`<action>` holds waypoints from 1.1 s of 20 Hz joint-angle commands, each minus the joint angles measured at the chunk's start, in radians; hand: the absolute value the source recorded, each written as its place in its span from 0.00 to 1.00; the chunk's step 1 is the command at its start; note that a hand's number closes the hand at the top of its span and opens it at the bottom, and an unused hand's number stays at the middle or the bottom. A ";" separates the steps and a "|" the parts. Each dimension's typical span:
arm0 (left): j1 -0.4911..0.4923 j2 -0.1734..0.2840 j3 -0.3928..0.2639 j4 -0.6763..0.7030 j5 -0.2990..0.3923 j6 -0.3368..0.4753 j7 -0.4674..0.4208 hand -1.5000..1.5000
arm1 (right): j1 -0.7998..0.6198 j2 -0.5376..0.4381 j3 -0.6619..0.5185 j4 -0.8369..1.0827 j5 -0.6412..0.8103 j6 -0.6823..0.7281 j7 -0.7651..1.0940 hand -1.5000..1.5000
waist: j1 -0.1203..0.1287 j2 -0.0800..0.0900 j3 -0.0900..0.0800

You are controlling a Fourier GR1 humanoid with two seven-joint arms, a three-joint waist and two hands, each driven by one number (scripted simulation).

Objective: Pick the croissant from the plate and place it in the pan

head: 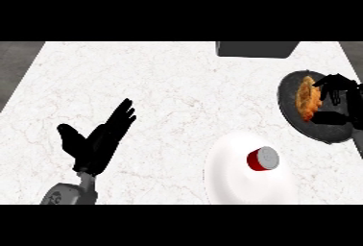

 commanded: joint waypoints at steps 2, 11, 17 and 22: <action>0.040 -0.014 -0.039 -0.044 -0.043 0.015 -0.012 0.50 | -0.120 0.033 -0.059 0.273 0.019 -0.037 -0.130 1.00 | 0.028 0.007 0.002; -0.018 -0.022 -0.034 -0.032 -0.033 0.003 0.023 0.50 | -0.260 0.023 0.074 0.494 0.200 -0.038 0.077 0.00 | 0.062 0.019 0.002; -0.007 -0.017 -0.025 -0.011 -0.022 -0.016 0.017 0.50 | -0.248 0.021 -0.022 0.508 0.099 0.143 -0.068 0.00 | 0.045 0.024 0.006; -0.005 -0.016 -0.014 -0.020 -0.018 -0.018 0.001 0.50 | -0.281 0.014 -0.149 0.517 -0.033 0.330 -0.101 0.00 | 0.043 0.024 0.007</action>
